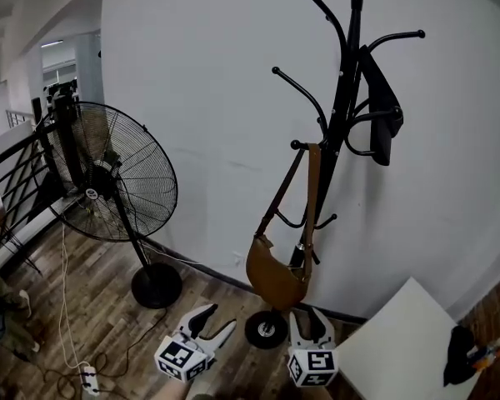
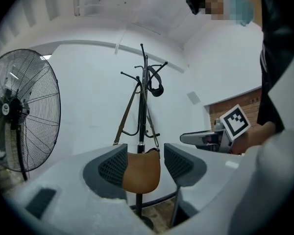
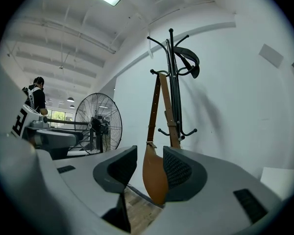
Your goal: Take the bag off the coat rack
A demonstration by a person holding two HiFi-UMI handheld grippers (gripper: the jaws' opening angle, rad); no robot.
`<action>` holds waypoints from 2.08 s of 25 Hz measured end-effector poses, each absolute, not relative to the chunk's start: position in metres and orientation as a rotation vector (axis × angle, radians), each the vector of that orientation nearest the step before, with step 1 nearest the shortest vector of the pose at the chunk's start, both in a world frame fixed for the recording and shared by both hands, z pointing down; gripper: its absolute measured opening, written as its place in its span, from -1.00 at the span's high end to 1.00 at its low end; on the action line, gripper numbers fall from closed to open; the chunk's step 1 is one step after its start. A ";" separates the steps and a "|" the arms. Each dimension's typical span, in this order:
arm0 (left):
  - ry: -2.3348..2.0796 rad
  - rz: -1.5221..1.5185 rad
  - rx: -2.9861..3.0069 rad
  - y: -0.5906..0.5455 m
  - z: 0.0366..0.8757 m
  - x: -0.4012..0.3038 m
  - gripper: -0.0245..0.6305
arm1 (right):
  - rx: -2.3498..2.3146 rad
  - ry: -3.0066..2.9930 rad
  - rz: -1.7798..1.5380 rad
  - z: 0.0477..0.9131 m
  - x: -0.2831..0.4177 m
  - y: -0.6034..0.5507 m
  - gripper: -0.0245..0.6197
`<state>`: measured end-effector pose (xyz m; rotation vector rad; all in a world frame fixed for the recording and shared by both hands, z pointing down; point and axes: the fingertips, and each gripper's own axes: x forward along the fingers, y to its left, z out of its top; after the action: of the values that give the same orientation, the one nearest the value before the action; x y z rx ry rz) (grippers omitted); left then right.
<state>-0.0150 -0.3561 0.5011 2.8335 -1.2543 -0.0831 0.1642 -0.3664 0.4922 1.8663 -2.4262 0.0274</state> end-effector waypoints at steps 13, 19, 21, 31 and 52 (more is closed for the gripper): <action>-1.082 -0.085 2.892 -0.434 0.504 0.011 0.22 | 1.947 -2.322 0.037 0.489 0.176 -0.420 0.47; -0.966 -0.081 2.957 -0.482 0.491 0.013 0.22 | 2.042 -2.234 -0.008 0.472 0.172 -0.452 0.47; -0.937 -0.083 2.970 -0.497 0.487 0.013 0.22 | 2.071 -2.208 -0.025 0.468 0.169 -0.463 0.47; -0.810 -0.049 3.078 -0.569 0.474 0.018 0.19 | 2.217 -2.023 -0.136 0.453 0.169 -0.509 0.45; -0.563 -0.016 3.235 -0.655 0.459 0.092 -0.04 | 2.387 -1.739 -0.174 0.444 0.193 -0.541 0.42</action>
<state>0.0923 -0.6548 0.4585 3.2354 -0.5634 -0.0165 0.1931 -0.5409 0.4435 2.3865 -1.7388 -0.1738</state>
